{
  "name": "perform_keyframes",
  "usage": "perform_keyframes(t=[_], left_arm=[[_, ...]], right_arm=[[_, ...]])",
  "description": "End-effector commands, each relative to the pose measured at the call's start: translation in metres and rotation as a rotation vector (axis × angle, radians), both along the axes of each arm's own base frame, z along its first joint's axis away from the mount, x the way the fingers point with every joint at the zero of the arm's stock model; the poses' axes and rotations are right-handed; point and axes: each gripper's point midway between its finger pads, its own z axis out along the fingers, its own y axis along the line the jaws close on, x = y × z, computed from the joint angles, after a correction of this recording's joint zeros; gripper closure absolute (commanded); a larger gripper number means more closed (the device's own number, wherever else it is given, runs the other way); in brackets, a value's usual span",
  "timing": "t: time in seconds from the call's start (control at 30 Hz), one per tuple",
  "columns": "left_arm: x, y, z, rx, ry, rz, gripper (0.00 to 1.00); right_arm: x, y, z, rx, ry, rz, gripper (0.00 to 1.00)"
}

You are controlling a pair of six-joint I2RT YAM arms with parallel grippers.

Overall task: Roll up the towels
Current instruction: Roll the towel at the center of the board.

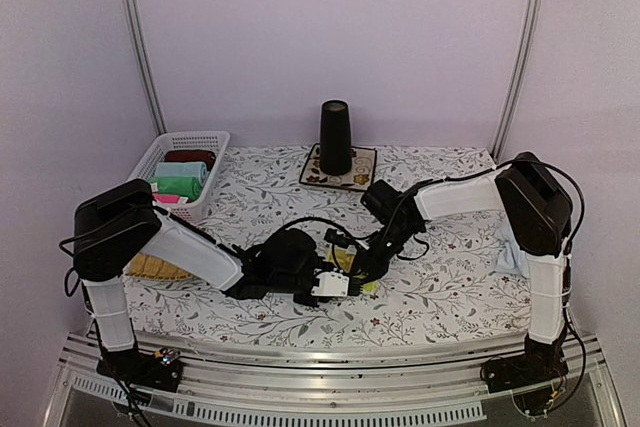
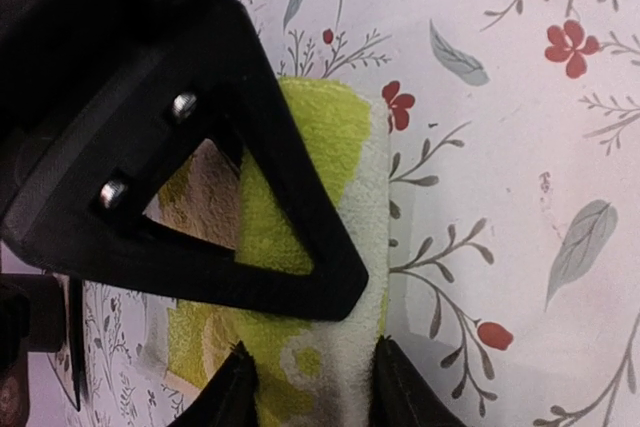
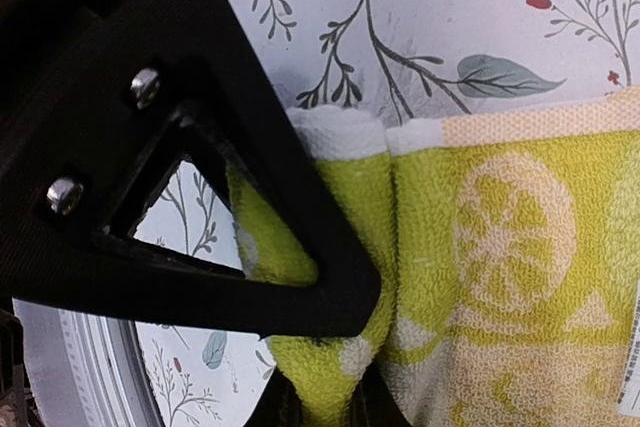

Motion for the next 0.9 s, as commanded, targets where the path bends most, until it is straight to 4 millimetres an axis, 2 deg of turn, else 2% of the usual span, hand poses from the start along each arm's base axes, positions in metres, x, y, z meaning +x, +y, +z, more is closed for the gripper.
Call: perform_keyframes(t=[0.0, 0.07, 0.13, 0.2, 0.27, 0.3, 0.43, 0.53, 0.63, 0.77, 0.87], left_arm=[[-0.007, 0.013, -0.022, 0.089, 0.025, 0.005, 0.64], [-0.007, 0.013, -0.023, 0.094, 0.026, 0.008, 0.7], [-0.007, 0.012, -0.026, 0.107, 0.035, 0.007, 0.82], [-0.005, 0.01, -0.024, 0.104, 0.033, 0.009, 0.99], [-0.006, 0.009, -0.023, 0.107, 0.041, 0.006, 0.99], [-0.007, 0.011, -0.035, 0.129, 0.062, 0.004, 0.98], [-0.018, 0.012, -0.039, 0.144, 0.123, -0.03, 1.0], [-0.025, 0.014, -0.04, 0.149, 0.205, -0.05, 1.0], [-0.029, 0.016, -0.04, 0.148, 0.293, -0.054, 1.0], [-0.027, 0.015, -0.032, 0.127, 0.385, -0.059, 1.0], [-0.02, 0.012, -0.023, 0.105, 0.469, -0.047, 1.0]], right_arm=[[-0.005, -0.001, -0.008, -0.013, 0.04, 0.001, 0.87], [-0.005, -0.002, -0.009, -0.014, 0.041, 0.001, 0.87], [-0.005, -0.002, -0.009, -0.014, 0.043, 0.002, 0.86], [-0.005, -0.001, -0.008, -0.01, 0.042, 0.004, 0.85], [-0.005, -0.001, -0.008, -0.009, 0.037, 0.006, 0.82], [-0.005, -0.002, -0.007, -0.01, 0.034, 0.006, 0.8], [0.001, -0.005, 0.002, -0.006, -0.011, -0.002, 0.62], [0.013, -0.01, 0.023, 0.014, -0.095, -0.023, 0.44], [0.024, -0.02, 0.047, 0.039, -0.187, -0.048, 0.33], [0.037, -0.037, 0.068, 0.038, -0.333, -0.082, 0.23], [0.043, -0.055, 0.067, 0.007, -0.423, -0.119, 0.19]])
